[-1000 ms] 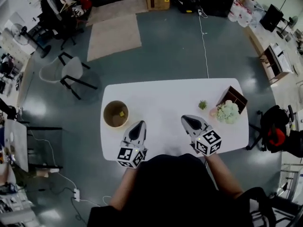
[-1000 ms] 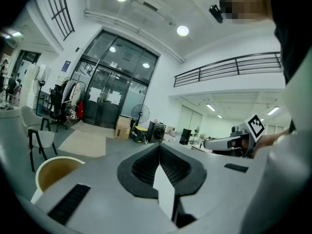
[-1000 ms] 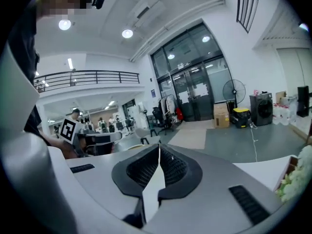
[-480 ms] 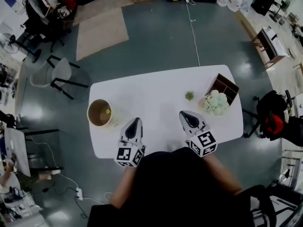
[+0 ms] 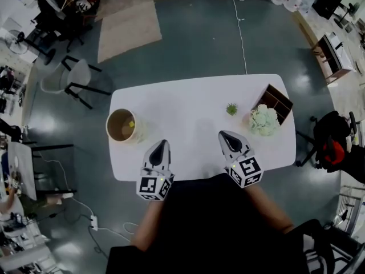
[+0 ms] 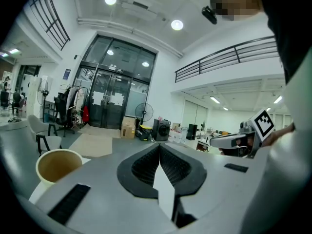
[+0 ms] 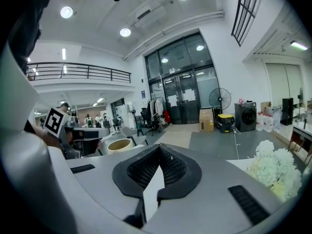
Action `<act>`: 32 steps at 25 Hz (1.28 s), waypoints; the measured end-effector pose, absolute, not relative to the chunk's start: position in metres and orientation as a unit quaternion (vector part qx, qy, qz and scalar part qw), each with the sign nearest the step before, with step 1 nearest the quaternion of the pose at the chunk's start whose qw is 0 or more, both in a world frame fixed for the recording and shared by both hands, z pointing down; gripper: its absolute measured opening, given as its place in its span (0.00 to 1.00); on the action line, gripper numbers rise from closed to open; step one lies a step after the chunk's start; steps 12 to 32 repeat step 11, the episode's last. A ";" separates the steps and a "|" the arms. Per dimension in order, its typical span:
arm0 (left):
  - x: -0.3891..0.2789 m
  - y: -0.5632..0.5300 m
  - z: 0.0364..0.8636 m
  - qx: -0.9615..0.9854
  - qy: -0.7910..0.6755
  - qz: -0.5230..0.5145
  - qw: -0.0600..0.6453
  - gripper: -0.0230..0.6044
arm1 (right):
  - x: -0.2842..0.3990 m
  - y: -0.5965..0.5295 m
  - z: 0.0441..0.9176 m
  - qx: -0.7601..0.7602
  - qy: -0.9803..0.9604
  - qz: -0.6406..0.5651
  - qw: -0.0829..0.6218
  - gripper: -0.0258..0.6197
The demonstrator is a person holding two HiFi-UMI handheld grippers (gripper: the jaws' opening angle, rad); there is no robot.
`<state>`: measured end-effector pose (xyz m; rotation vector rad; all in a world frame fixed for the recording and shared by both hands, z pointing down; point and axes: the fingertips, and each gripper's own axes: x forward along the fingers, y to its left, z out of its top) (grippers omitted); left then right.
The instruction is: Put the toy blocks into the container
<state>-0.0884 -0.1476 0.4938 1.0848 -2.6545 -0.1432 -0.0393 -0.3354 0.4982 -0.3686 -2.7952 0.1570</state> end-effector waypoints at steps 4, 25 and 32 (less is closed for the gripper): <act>-0.078 -0.130 0.502 0.351 -0.923 -0.056 0.149 0.04 | -0.044 -0.320 0.497 -0.151 -0.974 0.053 0.157 0.04; -0.070 -0.113 0.507 0.334 -0.928 -0.063 0.156 0.04 | -0.046 -0.305 0.492 -0.169 -0.972 0.046 0.154 0.04; -0.070 -0.113 0.507 0.334 -0.928 -0.063 0.156 0.04 | -0.046 -0.305 0.492 -0.169 -0.972 0.046 0.154 0.04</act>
